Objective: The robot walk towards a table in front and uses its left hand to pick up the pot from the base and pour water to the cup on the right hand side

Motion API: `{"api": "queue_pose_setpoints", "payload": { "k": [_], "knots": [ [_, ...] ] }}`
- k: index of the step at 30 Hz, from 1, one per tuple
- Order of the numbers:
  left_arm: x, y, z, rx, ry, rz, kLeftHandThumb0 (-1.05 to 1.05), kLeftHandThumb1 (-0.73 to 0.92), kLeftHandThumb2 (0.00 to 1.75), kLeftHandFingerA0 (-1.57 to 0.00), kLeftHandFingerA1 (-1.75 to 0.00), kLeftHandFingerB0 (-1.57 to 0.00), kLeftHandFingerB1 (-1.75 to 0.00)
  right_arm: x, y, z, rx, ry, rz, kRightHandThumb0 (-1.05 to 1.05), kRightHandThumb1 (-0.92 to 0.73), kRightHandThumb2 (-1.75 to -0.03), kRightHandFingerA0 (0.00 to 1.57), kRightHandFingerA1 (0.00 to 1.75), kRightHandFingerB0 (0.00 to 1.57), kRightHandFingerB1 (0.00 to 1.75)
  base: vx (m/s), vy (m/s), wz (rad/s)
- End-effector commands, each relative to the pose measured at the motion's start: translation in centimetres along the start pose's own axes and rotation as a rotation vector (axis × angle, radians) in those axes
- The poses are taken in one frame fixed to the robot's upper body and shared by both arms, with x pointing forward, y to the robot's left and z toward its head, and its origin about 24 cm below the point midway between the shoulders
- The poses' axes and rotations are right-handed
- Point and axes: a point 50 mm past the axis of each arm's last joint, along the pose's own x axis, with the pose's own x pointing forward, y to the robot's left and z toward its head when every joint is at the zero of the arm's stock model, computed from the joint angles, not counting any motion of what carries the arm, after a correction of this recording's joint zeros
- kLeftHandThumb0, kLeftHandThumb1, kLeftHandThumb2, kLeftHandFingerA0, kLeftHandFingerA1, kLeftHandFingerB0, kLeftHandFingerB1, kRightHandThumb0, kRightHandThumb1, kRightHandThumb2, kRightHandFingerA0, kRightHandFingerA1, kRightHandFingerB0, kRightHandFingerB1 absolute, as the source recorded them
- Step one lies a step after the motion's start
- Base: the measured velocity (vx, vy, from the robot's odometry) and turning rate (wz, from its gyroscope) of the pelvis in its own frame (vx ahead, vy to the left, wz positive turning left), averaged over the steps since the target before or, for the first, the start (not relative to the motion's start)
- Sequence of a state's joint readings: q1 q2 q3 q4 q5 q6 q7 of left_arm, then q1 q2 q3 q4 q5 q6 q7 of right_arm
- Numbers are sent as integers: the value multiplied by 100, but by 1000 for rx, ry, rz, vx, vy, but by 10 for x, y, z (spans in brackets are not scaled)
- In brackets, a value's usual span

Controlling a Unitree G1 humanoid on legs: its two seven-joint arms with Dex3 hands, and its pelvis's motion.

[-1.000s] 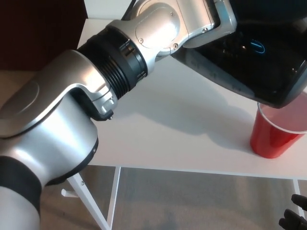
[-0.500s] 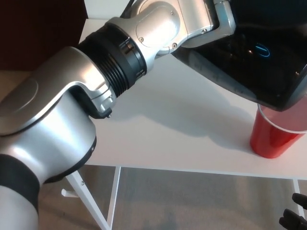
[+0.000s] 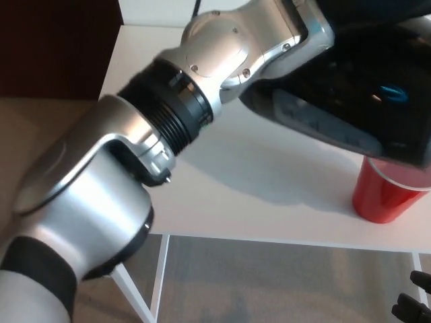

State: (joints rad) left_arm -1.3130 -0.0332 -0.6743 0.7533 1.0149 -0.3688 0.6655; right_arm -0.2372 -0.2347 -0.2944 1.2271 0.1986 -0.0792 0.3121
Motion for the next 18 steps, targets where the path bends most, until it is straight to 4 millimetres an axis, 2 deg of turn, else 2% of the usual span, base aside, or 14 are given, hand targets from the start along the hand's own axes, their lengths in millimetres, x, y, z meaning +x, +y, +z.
{"api": "queue_pose_setpoints", "payload": {
  "k": [1, 3, 4, 5, 10, 11, 12, 13, 14, 17, 18],
  "knots": [
    [4, 25, -50, -348, 582, 139, -12, 75, 63, -87, -168, -72, -95, -1, -4, 0, 4, -3, -11, -15, -37, -85, 45, 64, 25, 53, 0, 0, 0],
    [4, 25, -50, -351, 584, 137, -12, 75, 63, -87, -168, -72, -95, -1, -4, 0, 4, -3, -11, -15, -37, -85, 45, 64, 25, 53, 0, 0, 0],
    [0, 28, -60, -444, 735, 191, -17, 69, 60, -81, -167, -73, -82, -1, -4, -1, 15, -3, -13, -24, -51, -62, 53, 57, 35, 44, 0, 0, 0],
    [-4, 30, -67, -523, 839, 230, -17, 82, 68, -84, -165, -68, -117, -1, -4, -1, 20, -3, -14, -16, -54, -55, 55, 55, 39, 41, 0, 0, 0],
    [-6, 31, -71, -587, 904, 253, -17, 82, 68, -84, -165, -68, -117, -1, -4, -1, 20, -1, -14, -16, -54, -55, 55, 55, 39, 41, 0, 0, 0],
    [-12, 32, -78, -622, 968, 292, -19, 82, 71, -91, -153, -73, -104, -1, -3, -1, 12, 0, -17, -25, -49, -62, 53, 57, 37, 45, 0, 0, 0],
    [-21, 33, -87, -685, 1055, 346, -20, 82, 71, -96, -148, -72, -102, -1, -2, -1, 2, 1, -20, -25, -49, -62, 50, 56, 36, 44, 0, 0, 0],
    [-24, 33, -89, -708, 1076, 360, -20, 82, 71, -96, -148, -72, -102, -1, -2, -1, 1, 1, -20, -25, -49, -62, 50, 56, 36, 44, 0, 0, 0],
    [-27, 33, -91, -732, 1091, 369, -19, 82, 71, -102, -141, -73, -102, -1, -2, -2, 7, 0, -19, -23, -50, -61, 51, 57, 37, 45, 0, 0, 0],
    [-29, 33, -93, -752, 1108, 375, -19, 82, 71, -102, -141, -73, -102, -1, -2, -2, 12, -3, -17, -23, -50, -61, 51, 57, 37, 45, 0, 0, 0],
    [-35, 34, -98, -760, 1140, 390, -18, 80, 70, -106, -132, -73, -93, -1, -2, -2, 17, -1, -12, -23, -51, -62, 49, 56, 35, 44, 0, 0, 0]
  ]
}}
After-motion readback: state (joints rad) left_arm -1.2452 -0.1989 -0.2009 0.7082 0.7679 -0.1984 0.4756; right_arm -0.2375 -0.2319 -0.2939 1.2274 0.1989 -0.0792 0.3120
